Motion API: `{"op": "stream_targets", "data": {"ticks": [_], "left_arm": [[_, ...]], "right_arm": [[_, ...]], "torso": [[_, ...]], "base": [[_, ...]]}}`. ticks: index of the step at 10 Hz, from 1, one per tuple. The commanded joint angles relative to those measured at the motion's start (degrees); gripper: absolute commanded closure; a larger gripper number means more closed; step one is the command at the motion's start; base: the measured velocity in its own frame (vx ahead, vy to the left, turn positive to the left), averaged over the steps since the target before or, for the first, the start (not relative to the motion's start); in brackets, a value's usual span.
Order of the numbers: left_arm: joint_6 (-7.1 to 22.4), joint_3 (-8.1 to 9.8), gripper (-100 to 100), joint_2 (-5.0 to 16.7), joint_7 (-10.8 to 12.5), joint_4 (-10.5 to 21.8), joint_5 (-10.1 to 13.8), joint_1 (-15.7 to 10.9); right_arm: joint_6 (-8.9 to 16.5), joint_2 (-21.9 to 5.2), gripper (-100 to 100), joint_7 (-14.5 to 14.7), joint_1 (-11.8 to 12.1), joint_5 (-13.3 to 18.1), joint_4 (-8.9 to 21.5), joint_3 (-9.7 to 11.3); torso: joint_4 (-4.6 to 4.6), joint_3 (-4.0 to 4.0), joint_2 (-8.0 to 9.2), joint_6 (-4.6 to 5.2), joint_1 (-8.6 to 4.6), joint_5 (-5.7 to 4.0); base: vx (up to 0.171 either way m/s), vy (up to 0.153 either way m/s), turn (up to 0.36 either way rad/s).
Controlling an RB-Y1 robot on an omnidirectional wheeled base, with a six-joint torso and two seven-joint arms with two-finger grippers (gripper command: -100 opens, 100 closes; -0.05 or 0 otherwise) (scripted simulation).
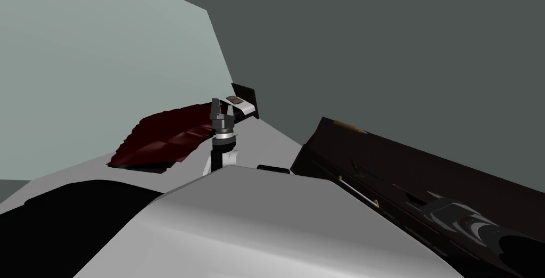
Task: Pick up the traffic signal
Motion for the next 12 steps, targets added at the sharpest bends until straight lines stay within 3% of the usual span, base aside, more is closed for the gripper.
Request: {"op": "stream_targets", "data": {"ticks": [1, 2, 4, 5, 6, 10, 11, 12], "left_arm": [[0.00, 0.00, 0, 0.00, 0.00, 0.00, 0.00, 0.00], [0.00, 0.00, 0, 0.00, 0.00, 0.00, 0.00, -0.01], [0.01, 0.00, 0, 0.00, 0.00, 0.01, 0.00, -0.01], [0.01, 0.00, 0, 0.00, 0.00, 0.01, 0.00, -0.01], [0.01, 0.00, 0, 0.00, 0.00, 0.01, 0.00, -0.01], [0.00, -0.01, 0, -0.01, 0.00, 0.01, 0.00, -0.01], [0.00, -0.01, 0, -0.01, 0.00, 0.01, 0.00, -0.01], [0.00, -0.01, 0, -0.01, 0.00, 0.01, 0.00, -0.01]], "right_arm": [[0.00, 0.00, 0, 0.00, 0.00, 0.00, 0.00, 0.00], [0.72, 1.63, -100, 0.59, -1.42, 0.42, 0.24, 1.61], [1.45, 3.27, -100, 1.19, -2.84, 0.85, 0.48, 3.23], [1.47, 2.48, -100, 0.75, -1.71, 0.56, -0.09, 2.31], [1.53, 2.52, 100, 0.78, -1.79, 0.57, -0.05, 2.41], [1.83, 2.46, 100, 0.92, -1.76, 0.67, 0.14, 2.32], [1.95, 2.46, 0, 0.96, -1.74, 0.69, 0.20, 2.29], [0.43, 0.97, 100, 0.36, -0.86, 0.25, 0.14, 0.96]], "torso": [[0.00, 0.00, 0.00, 0.00, 0.00, 0.00], [0.09, 0.21, 0.34, 0.02, 0.08, 0.02], [0.13, 0.30, 0.47, 0.02, -0.13, -0.02], [0.14, 0.32, 0.51, 0.02, -0.17, -0.04], [0.15, 0.35, 0.56, 0.04, -0.04, -0.01], [0.19, 0.40, 0.64, 0.01, 0.01, -0.13], [0.20, 0.42, 0.65, -0.01, -0.04, -0.18], [0.20, 0.42, 0.66, -0.03, -0.10, -0.24]], "base": [[0.020, -0.005, 0.002], [0.022, -0.036, 0.101], [0.028, -0.075, 0.107], [0.006, -0.033, 0.021], [0.002, -0.007, -0.002], [0.000, -0.001, 0.001], [0.000, 0.000, 0.000], [-0.021, 0.059, -0.161]]}}
